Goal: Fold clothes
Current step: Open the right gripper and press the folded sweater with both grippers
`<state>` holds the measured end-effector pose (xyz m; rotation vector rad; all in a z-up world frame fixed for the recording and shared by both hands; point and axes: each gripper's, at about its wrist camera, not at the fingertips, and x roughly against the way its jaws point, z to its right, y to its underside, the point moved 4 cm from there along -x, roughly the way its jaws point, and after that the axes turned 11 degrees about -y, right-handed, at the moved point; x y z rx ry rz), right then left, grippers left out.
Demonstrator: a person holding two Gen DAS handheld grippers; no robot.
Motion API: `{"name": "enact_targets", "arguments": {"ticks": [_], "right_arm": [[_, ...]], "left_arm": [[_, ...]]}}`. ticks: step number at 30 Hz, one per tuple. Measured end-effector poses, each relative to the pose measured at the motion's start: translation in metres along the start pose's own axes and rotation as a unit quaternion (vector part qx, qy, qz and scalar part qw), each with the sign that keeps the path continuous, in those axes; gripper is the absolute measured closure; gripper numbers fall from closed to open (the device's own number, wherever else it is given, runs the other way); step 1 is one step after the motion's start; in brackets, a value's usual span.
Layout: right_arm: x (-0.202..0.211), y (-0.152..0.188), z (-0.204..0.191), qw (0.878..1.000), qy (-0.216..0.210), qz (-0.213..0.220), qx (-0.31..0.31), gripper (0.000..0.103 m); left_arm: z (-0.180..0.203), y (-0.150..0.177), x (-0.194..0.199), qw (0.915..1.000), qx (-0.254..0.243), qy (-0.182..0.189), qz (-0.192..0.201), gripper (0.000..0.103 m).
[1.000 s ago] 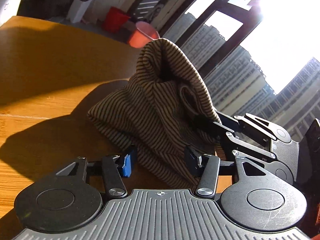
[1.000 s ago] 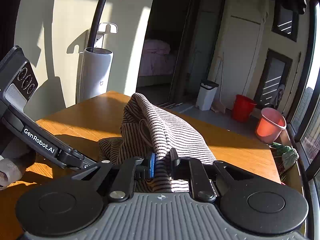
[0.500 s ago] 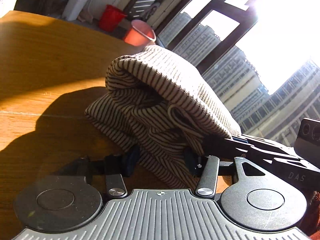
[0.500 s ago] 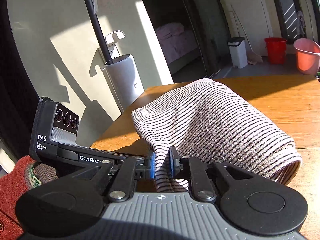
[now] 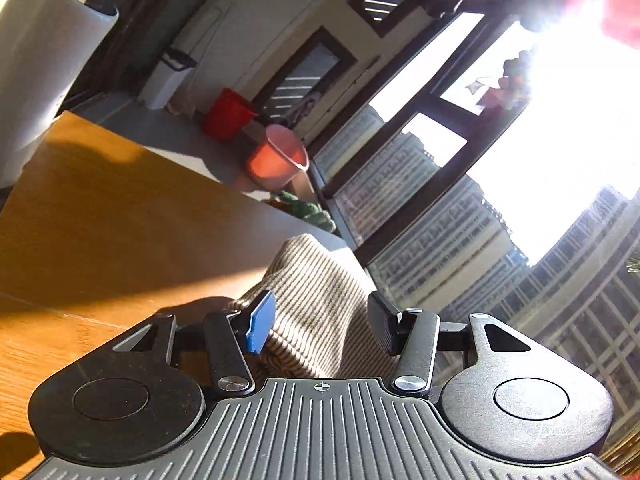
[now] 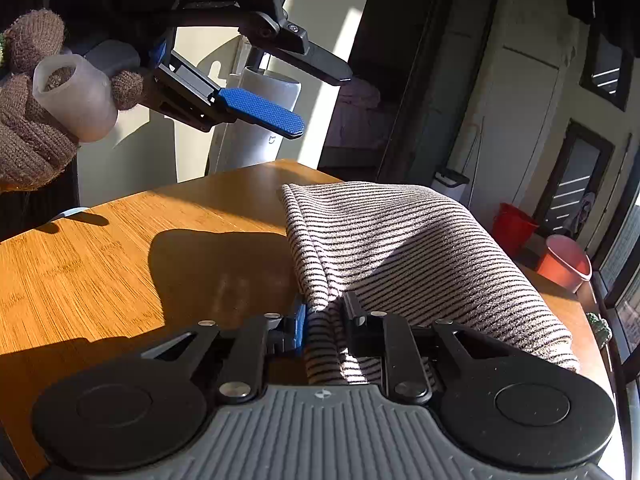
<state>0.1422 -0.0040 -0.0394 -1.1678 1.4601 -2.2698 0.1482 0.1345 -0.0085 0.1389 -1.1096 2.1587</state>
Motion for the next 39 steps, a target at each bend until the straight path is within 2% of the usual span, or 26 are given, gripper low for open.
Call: {"name": "enact_targets", "arguments": {"ticks": [3, 5, 6, 7, 9, 10, 11, 13, 14, 16, 17, 20, 21, 22, 23, 25, 26, 29, 33, 34, 36, 38, 39], "right_arm": [[0.001, -0.001, -0.003, 1.0, 0.005, 0.002, 0.014, 0.077], [0.005, -0.003, 0.004, 1.0, -0.009, 0.006, 0.006, 0.076], [0.01, -0.004, 0.012, 1.0, -0.026, 0.01, -0.008, 0.075], [0.019, -0.006, 0.023, 0.998, -0.054, 0.017, -0.033, 0.071], [0.039, -0.008, 0.051, 0.99, -0.102, 0.035, -0.092, 0.057], [0.048, -0.009, 0.066, 0.984, -0.117, 0.048, -0.122, 0.041], [0.055, -0.01, 0.083, 0.98, -0.115, 0.063, -0.151, 0.031], [0.067, -0.008, 0.122, 0.97, -0.086, 0.093, -0.207, 0.025], [0.069, -0.005, 0.141, 0.963, -0.076, 0.104, -0.239, 0.017], [0.062, 0.01, 0.177, 0.94, -0.07, 0.114, -0.312, 0.01], [0.057, 0.017, 0.193, 0.928, -0.071, 0.116, -0.346, 0.01], [0.02, 0.047, 0.214, 0.883, -0.114, 0.101, -0.445, 0.01], [0.008, 0.055, 0.213, 0.873, -0.124, 0.09, -0.464, 0.013], [0.002, 0.058, 0.21, 0.867, -0.134, 0.085, -0.472, 0.024], [0.005, 0.058, 0.205, 0.866, -0.142, 0.091, -0.47, 0.042], [0.011, 0.057, 0.194, 0.864, -0.159, 0.103, -0.467, 0.047], [0.017, 0.053, 0.187, 0.869, -0.163, 0.107, -0.455, 0.048], [0.037, 0.033, 0.152, 0.91, -0.153, 0.096, -0.374, 0.048], [0.039, 0.04, 0.111, 0.948, -0.105, 0.034, -0.298, 0.048], [0.037, 0.044, 0.11, 0.951, -0.093, 0.026, -0.294, 0.047], [0.037, 0.049, 0.117, 0.945, -0.093, 0.025, -0.313, 0.046], [0.039, 0.047, 0.125, 0.939, -0.097, 0.031, -0.328, 0.038], [0.042, 0.043, 0.131, 0.937, -0.099, 0.04, -0.333, 0.031]], "left_arm": [[0.023, 0.013, -0.028, 0.9985, -0.018, 0.026, -0.045, 0.045], [0.026, 0.028, -0.06, 0.996, -0.035, 0.0, -0.082, 0.047], [0.022, 0.034, -0.073, 0.9949, -0.035, -0.01, -0.094, 0.049], [0.017, 0.04, -0.085, 0.9938, -0.033, -0.019, -0.105, 0.055], [0.012, 0.039, -0.091, 0.9942, -0.03, -0.018, -0.102, 0.06], [0.011, 0.037, -0.092, 0.9943, -0.029, -0.017, -0.101, 0.06], [0.011, 0.038, -0.092, 0.9941, -0.034, -0.018, -0.102, 0.06], [0.012, 0.041, -0.091, 0.9934, -0.052, -0.021, -0.1, 0.061], [0.012, 0.043, -0.089, 0.9931, -0.062, -0.023, -0.097, 0.061], [0.012, 0.047, -0.085, 0.9926, -0.074, -0.026, -0.092, 0.061], [0.012, 0.048, -0.084, 0.9927, -0.075, -0.026, -0.091, 0.061], [0.012, 0.047, -0.086, 0.9928, -0.072, -0.027, -0.092, 0.061], [0.013, 0.046, -0.087, 0.9926, -0.073, -0.028, -0.093, 0.061], [0.013, 0.045, -0.087, 0.9925, -0.074, -0.028, -0.093, 0.061], [0.013, 0.045, -0.087, 0.9924, -0.075, -0.028, -0.093, 0.061], [0.011, 0.045, -0.086, 0.9923, -0.075, -0.033, -0.093, 0.061], [0.009, 0.044, -0.085, 0.9922, -0.075, -0.035, -0.093, 0.061], [0.004, 0.043, -0.081, 0.9918, -0.077, -0.039, -0.094, 0.06], [-0.003, 0.044, -0.073, 0.9928, -0.071, -0.037, -0.089, 0.058], [-0.003, 0.044, -0.073, 0.9932, -0.067, -0.033, -0.089, 0.058], [-0.001, 0.046, -0.074, 0.9936, -0.064, -0.027, -0.089, 0.058], [0.005, 0.05, -0.075, 0.9923, -0.084, -0.037, -0.084, 0.058], [0.008, 0.05, -0.076, 0.991, -0.097, -0.042, -0.082, 0.058]]}}
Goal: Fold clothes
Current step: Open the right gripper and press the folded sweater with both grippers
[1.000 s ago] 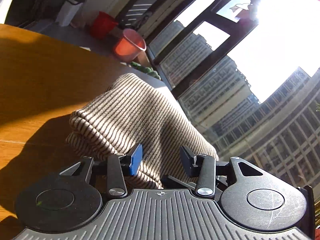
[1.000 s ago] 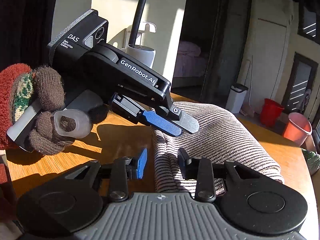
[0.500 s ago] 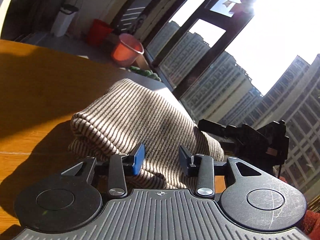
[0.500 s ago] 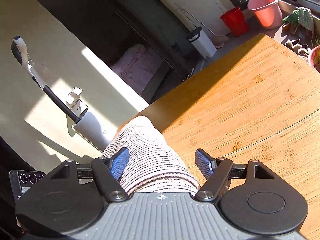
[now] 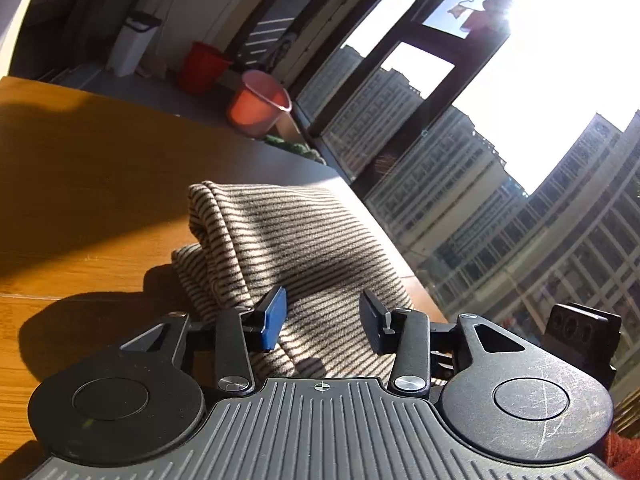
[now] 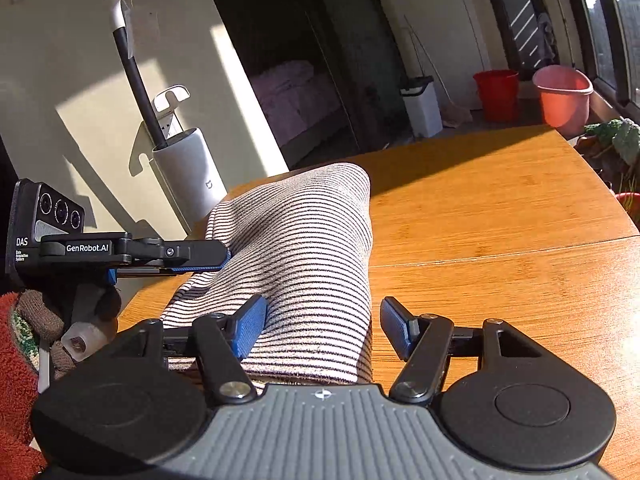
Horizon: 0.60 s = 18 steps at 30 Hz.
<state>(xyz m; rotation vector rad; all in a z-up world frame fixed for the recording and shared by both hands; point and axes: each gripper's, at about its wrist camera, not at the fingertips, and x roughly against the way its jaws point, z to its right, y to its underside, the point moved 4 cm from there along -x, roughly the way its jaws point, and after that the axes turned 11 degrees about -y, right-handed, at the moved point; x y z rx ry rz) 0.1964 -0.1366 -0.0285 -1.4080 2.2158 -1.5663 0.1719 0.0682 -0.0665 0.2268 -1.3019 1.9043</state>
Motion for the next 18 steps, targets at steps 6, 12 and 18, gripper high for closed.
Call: {"name": "enact_targets", "arguments": {"ticks": [6, 12, 18], "right_arm": [[0.002, -0.046, 0.023, 0.997, -0.022, 0.057, -0.056, 0.0], [-0.048, -0.049, 0.061, 0.978, -0.069, 0.026, -0.193, 0.017], [-0.053, -0.05, 0.025, 0.983, -0.111, 0.023, -0.142, 0.041]], "left_arm": [[0.004, 0.001, 0.001, 0.9999, -0.016, -0.006, 0.003, 0.057], [0.002, 0.003, 0.003, 0.9998, -0.018, -0.006, 0.003, 0.058], [-0.002, 0.003, 0.005, 0.9998, -0.014, -0.012, 0.003, 0.057]]}}
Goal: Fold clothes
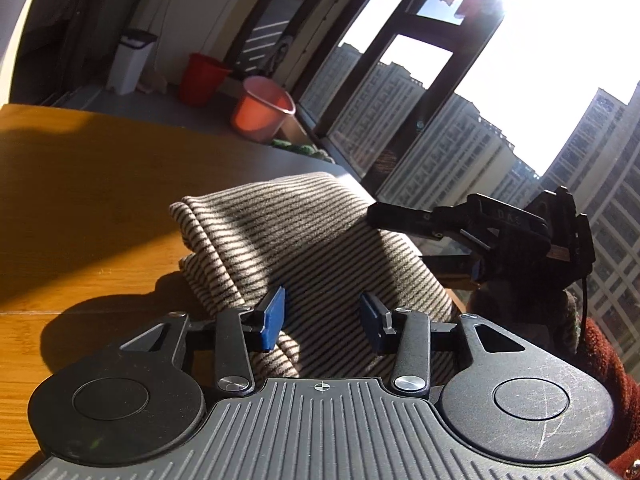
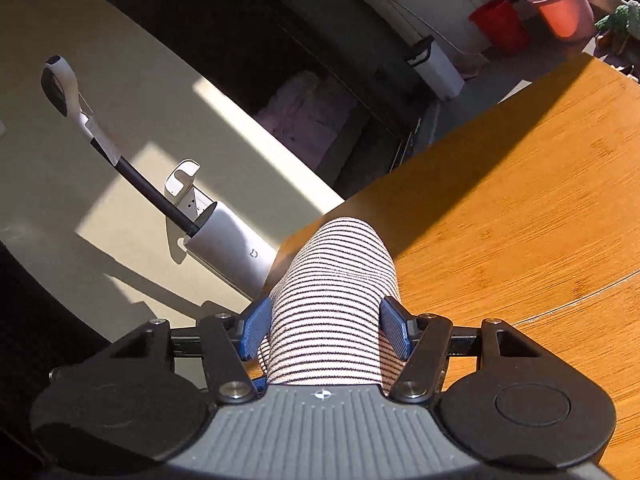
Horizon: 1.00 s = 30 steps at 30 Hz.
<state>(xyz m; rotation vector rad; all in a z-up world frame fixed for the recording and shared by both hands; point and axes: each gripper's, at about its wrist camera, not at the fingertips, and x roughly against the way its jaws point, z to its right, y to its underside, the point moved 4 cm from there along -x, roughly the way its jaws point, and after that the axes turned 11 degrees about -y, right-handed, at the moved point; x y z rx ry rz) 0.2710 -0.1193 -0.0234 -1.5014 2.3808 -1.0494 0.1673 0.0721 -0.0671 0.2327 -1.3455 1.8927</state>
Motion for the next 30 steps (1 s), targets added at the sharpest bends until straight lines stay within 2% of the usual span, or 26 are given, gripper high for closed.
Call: {"name": "enact_targets", "arguments": {"ticks": [2, 4, 7, 10, 14, 15, 16, 17, 18, 21, 23, 27, 30], "right_arm": [[-0.001, 0.005, -0.012, 0.998, 0.026, -0.014, 0.048, 0.042], [-0.005, 0.014, -0.013, 0.994, 0.074, -0.03, 0.08, 0.043], [-0.007, 0.024, -0.003, 0.987, 0.12, -0.039, 0.101, 0.043], [-0.003, 0.028, 0.002, 0.989, 0.116, -0.032, 0.085, 0.04], [0.005, 0.031, -0.022, 0.982, 0.118, -0.028, 0.144, 0.035], [0.009, 0.033, -0.029, 0.98, 0.112, -0.03, 0.161, 0.032], [0.013, 0.038, -0.037, 0.979, 0.099, -0.036, 0.175, 0.02], [0.017, 0.042, -0.043, 0.977, 0.089, -0.042, 0.189, 0.015], [0.019, 0.05, -0.048, 0.973, 0.09, -0.052, 0.207, 0.013], [0.013, 0.08, -0.049, 0.949, 0.144, -0.092, 0.264, 0.01], [0.008, 0.093, -0.042, 0.953, 0.156, -0.09, 0.246, 0.009], [0.008, 0.089, -0.044, 0.959, 0.142, -0.083, 0.232, 0.008], [0.02, 0.065, -0.039, 0.979, 0.096, -0.064, 0.171, 0.008]], "left_arm": [[-0.003, 0.0, 0.001, 1.0, 0.003, 0.001, 0.0, 0.055], [-0.007, 0.001, 0.002, 0.9999, 0.011, 0.007, 0.001, 0.055], [-0.006, 0.002, 0.0, 0.9998, 0.012, 0.012, 0.004, 0.055], [-0.003, 0.002, -0.001, 0.9999, 0.005, 0.013, 0.006, 0.055], [-0.003, 0.001, -0.001, 0.9999, 0.002, 0.012, 0.005, 0.055], [-0.004, 0.002, 0.0, 0.9999, 0.002, 0.011, 0.005, 0.055], [-0.004, 0.002, -0.001, 0.9999, 0.003, 0.011, 0.005, 0.055], [-0.005, 0.001, -0.001, 0.9999, 0.003, 0.011, 0.005, 0.055], [-0.006, 0.001, -0.001, 0.9999, 0.005, 0.012, 0.005, 0.055], [-0.008, 0.0, -0.002, 0.9998, 0.008, 0.014, 0.006, 0.055], [-0.009, -0.001, -0.003, 0.9997, 0.013, 0.019, 0.005, 0.055], [-0.01, 0.001, -0.002, 0.9999, 0.01, 0.012, 0.006, 0.054], [-0.011, 0.001, -0.001, 0.9999, 0.007, 0.008, 0.004, 0.054]]}}
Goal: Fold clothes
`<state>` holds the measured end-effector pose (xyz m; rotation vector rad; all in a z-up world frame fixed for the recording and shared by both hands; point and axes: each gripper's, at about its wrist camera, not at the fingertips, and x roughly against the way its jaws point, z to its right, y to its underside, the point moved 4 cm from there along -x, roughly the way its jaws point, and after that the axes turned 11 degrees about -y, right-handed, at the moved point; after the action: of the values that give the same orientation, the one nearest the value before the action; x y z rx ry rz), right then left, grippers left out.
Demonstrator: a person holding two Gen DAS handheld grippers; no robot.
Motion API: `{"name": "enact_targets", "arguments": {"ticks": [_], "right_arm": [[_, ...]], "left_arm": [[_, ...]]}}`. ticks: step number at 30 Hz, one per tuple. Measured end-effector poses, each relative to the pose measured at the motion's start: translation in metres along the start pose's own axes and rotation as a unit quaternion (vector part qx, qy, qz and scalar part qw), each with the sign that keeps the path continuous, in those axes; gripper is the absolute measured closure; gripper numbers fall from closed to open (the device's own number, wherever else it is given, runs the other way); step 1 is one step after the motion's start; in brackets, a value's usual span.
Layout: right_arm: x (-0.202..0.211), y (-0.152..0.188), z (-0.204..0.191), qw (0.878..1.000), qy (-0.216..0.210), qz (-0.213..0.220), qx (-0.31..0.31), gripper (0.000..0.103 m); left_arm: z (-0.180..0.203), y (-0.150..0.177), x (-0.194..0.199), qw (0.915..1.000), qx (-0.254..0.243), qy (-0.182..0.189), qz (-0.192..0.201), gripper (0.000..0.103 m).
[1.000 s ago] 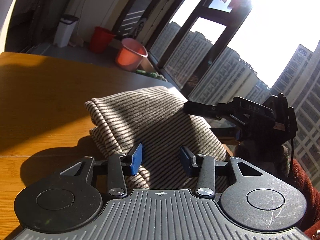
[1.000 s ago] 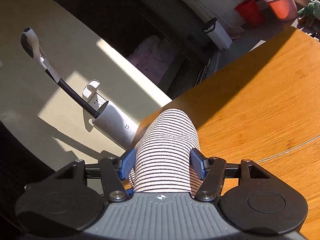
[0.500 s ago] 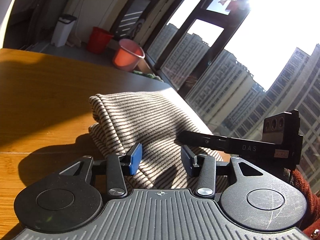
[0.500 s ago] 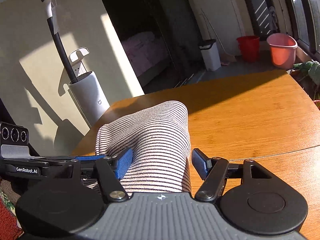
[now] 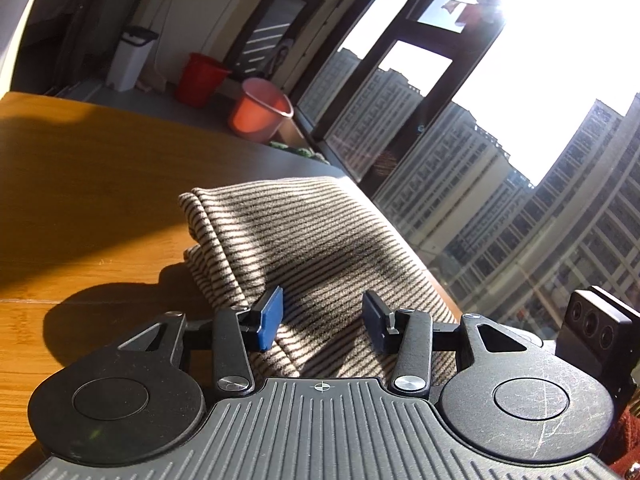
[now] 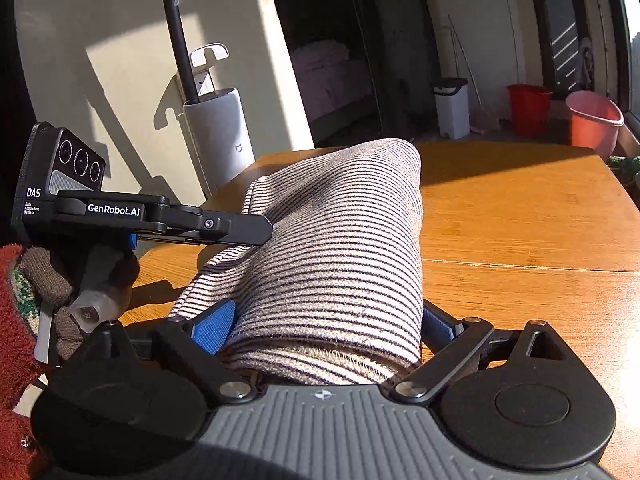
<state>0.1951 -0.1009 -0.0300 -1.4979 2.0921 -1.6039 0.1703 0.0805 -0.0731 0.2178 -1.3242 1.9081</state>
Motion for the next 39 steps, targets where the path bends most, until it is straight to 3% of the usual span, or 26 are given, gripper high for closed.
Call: {"name": "enact_targets", "arguments": {"ticks": [3, 6, 7, 10, 13, 14, 16, 19, 22, 25, 27, 30, 32, 35, 39], "right_arm": [[0.012, -0.026, 0.024, 0.998, -0.015, 0.041, -0.053, 0.008], [0.011, -0.06, 0.051, 0.995, -0.012, 0.067, -0.079, 0.02], [0.002, -0.07, 0.061, 0.994, -0.015, 0.063, -0.093, 0.025], [-0.038, -0.085, 0.092, 0.987, -0.026, 0.028, -0.155, 0.026], [-0.077, -0.079, 0.112, 0.971, -0.065, -0.017, -0.23, 0.028], [-0.083, -0.078, 0.107, 0.969, -0.078, -0.019, -0.233, 0.047], [-0.082, -0.081, 0.085, 0.98, -0.082, -0.011, -0.182, 0.051], [-0.059, -0.086, 0.038, 0.995, -0.086, 0.01, -0.046, 0.055], [-0.059, -0.083, 0.025, 0.999, -0.032, -0.005, 0.014, 0.055], [-0.07, -0.077, 0.042, 0.998, 0.047, -0.027, 0.039, 0.055], [-0.072, -0.071, 0.052, 0.997, 0.066, -0.028, 0.041, 0.055], [-0.062, -0.074, 0.046, 0.996, 0.076, -0.014, 0.038, 0.047], [-0.047, -0.075, 0.032, 0.995, 0.084, 0.001, 0.055, 0.026], [-0.022, -0.062, 0.014, 0.996, 0.056, 0.006, 0.062, 0.022], [-0.009, -0.022, 0.013, 0.999, 0.037, -0.019, 0.02, 0.02]], "left_arm": [[0.0, 0.002, 0.0, 1.0, -0.001, 0.002, 0.0, 0.054], [0.001, 0.003, 0.0, 1.0, -0.006, 0.002, 0.001, 0.054], [0.001, 0.003, 0.0, 1.0, -0.007, 0.002, 0.001, 0.054], [-0.001, 0.003, 0.001, 1.0, -0.006, 0.002, 0.002, 0.054], [0.0, 0.004, 0.002, 1.0, -0.007, 0.0, 0.004, 0.054], [0.0, 0.004, 0.002, 1.0, -0.008, -0.002, 0.005, 0.053], [0.001, 0.005, 0.003, 0.9999, -0.009, -0.003, 0.005, 0.05], [-0.002, 0.007, 0.005, 1.0, -0.007, 0.0, 0.003, 0.048], [-0.006, 0.009, 0.005, 1.0, -0.002, 0.004, 0.0, 0.046], [-0.008, 0.011, 0.004, 1.0, 0.005, 0.003, 0.002, 0.045], [-0.005, 0.011, 0.004, 1.0, 0.003, 0.005, 0.004, 0.045], [0.002, 0.012, 0.003, 0.9998, -0.016, -0.008, 0.003, 0.044], [0.003, 0.012, 0.002, 0.9997, -0.02, -0.01, 0.001, 0.038], [0.004, 0.012, 0.003, 0.9998, -0.019, -0.011, 0.001, 0.035], [0.005, 0.011, 0.003, 0.9998, -0.013, -0.017, 0.002, 0.034]]}}
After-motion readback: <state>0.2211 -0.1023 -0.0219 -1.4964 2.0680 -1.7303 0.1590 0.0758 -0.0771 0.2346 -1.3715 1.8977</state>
